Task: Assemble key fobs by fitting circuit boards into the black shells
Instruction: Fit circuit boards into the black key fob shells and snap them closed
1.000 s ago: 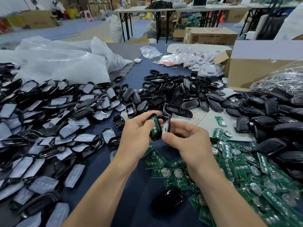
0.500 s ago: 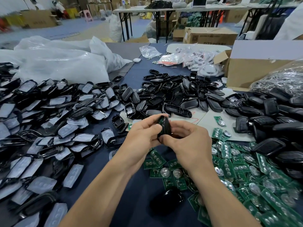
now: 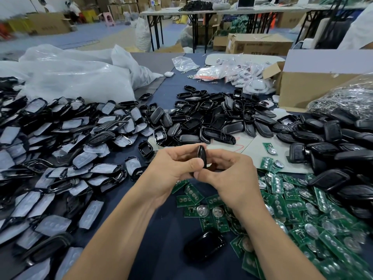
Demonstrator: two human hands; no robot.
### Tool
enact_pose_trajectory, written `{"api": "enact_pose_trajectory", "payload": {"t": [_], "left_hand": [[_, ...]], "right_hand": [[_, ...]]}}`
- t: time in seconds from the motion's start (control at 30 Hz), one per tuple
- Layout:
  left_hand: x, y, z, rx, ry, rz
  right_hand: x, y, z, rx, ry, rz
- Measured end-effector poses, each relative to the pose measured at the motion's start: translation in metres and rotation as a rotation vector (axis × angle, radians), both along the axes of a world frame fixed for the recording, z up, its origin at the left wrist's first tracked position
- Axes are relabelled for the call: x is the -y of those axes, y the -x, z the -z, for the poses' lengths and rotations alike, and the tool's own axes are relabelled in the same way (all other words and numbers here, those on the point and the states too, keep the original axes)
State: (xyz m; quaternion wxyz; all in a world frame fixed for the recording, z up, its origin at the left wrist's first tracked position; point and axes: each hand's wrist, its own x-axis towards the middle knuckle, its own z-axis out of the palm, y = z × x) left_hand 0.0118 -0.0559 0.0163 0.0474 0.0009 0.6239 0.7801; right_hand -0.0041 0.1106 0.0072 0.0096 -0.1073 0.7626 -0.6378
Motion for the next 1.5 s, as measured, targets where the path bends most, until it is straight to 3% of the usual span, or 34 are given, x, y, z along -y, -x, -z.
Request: {"api": "enact_pose_trajectory", "payload": {"t": [0.23, 0.53, 0.73, 0.83, 1.03, 1.2, 1.5], "left_hand": [[-0.002, -0.003, -0.001, -0.041, 0.012, 0.035], [-0.008, -0.005, 0.001, -0.045, 0.102, -0.007], [-0.022, 0.0, 0.006, -0.105, 0.419, -0.355], [-0.02, 0.003, 0.007, -0.122, 0.422, -0.393], [-0.013, 0.003, 0.002, -0.137, 0.287, -0.35], [-0.009, 0.002, -0.002, -0.191, 0.188, -0.289], [-0.012, 0.0, -0.002, -0.202, 0.264, -0.27]], "right_hand": [[0.003, -0.01, -0.004, -0.109, -0.104, 0.018], [0.004, -0.012, -0.006, -0.078, -0.113, -0.001], [0.008, -0.014, -0.009, -0.247, -0.479, 0.115], [0.011, -0.015, -0.008, -0.34, -0.608, 0.242], [0.005, -0.007, -0.004, -0.191, -0.291, 0.126], [0.0, 0.002, -0.004, 0.059, 0.181, 0.085], [-0.001, 0.006, 0.003, -0.006, 0.224, 0.149]]}}
